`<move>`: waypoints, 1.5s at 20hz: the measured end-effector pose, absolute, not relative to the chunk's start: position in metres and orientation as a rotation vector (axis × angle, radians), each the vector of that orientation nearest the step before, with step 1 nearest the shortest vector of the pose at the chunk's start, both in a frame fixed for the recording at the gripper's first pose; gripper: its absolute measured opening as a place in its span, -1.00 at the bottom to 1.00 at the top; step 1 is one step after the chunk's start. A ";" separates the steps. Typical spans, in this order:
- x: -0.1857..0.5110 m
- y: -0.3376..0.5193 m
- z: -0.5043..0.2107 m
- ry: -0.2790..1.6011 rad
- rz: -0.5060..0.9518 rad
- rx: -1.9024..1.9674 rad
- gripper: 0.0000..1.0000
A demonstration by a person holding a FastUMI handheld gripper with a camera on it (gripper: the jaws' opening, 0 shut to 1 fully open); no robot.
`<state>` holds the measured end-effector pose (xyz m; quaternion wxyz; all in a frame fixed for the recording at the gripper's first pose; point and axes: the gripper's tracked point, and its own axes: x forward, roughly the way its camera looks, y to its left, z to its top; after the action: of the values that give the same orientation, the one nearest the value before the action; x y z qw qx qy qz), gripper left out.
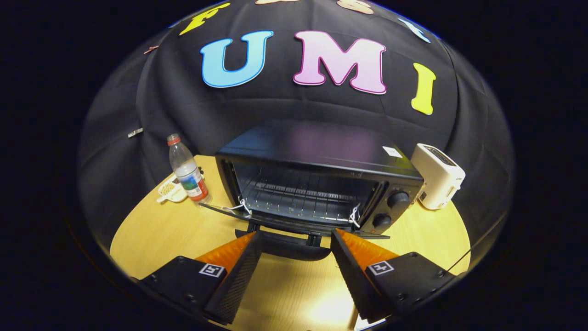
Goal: Open the toaster oven, put the food inside, and close the toaster oven door.
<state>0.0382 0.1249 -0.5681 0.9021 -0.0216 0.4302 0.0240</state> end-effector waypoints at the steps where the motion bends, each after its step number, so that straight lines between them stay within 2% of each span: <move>1: 0.031 0.126 -0.570 0.909 0.052 -0.039 0.94; 8: -0.001 0.122 -0.597 1.085 0.055 0.065 0.93; 14: -0.007 0.109 -0.587 1.107 0.070 0.077 0.89; 18: -0.002 0.089 -0.557 1.052 0.136 0.109 0.89; 20: -0.009 0.050 -0.548 1.069 0.145 0.095 0.89; 26: -0.067 -0.101 -0.545 1.174 0.049 -0.015 0.88; 30: -0.106 -0.148 -0.563 1.276 0.014 -0.052 0.74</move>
<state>-0.1060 -0.1478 -0.5634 0.8029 -0.0242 0.5956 0.0065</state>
